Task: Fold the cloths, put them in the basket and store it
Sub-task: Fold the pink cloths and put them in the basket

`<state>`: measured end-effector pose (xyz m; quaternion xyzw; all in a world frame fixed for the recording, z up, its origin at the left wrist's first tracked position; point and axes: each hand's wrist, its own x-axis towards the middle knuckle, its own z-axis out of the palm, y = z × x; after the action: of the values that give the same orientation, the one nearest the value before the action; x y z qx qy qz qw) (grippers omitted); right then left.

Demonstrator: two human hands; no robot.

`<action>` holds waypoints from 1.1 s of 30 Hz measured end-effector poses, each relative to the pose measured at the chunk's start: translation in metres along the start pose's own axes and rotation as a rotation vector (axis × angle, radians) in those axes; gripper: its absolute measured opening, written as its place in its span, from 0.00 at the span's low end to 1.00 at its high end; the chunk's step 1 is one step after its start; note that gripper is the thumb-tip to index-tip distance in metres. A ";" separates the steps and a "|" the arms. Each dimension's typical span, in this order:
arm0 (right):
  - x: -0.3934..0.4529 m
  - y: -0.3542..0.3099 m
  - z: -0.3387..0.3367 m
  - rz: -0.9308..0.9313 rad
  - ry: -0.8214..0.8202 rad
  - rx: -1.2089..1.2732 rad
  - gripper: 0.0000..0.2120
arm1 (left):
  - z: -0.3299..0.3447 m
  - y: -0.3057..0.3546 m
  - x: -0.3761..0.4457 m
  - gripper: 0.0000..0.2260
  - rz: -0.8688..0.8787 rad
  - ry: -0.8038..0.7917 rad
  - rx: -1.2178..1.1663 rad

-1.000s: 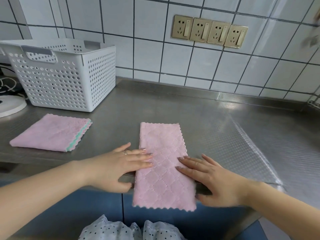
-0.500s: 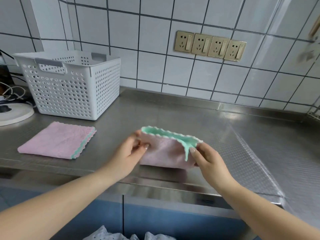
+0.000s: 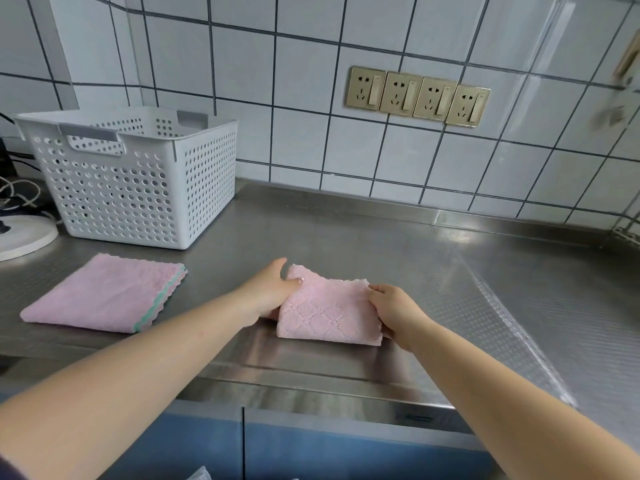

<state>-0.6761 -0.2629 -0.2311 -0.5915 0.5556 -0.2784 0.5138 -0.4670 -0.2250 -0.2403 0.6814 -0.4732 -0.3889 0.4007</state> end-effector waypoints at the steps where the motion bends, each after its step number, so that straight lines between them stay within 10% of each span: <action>1: -0.001 -0.001 0.000 -0.019 0.009 -0.025 0.11 | 0.000 0.002 0.000 0.32 0.013 -0.016 0.029; 7: -0.001 0.005 -0.004 -0.226 0.226 -0.137 0.02 | 0.008 0.009 -0.002 0.32 0.175 -0.042 0.100; 13: 0.000 0.005 -0.010 -0.039 0.077 -0.005 0.09 | 0.007 0.004 0.009 0.33 0.089 -0.094 0.041; 21: 0.013 -0.003 -0.012 -0.074 0.177 -0.175 0.14 | 0.004 0.010 0.022 0.10 0.131 0.041 0.181; 28: 0.021 0.000 -0.014 -0.150 0.272 -0.375 0.07 | 0.003 0.006 0.030 0.09 0.118 0.064 0.188; 33: 0.015 -0.004 -0.010 -0.409 0.415 -0.545 0.13 | 0.007 0.016 0.013 0.14 0.474 0.169 0.466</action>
<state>-0.6801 -0.2806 -0.2281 -0.7357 0.5718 -0.3312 0.1487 -0.4754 -0.2420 -0.2306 0.6556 -0.6594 -0.1087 0.3513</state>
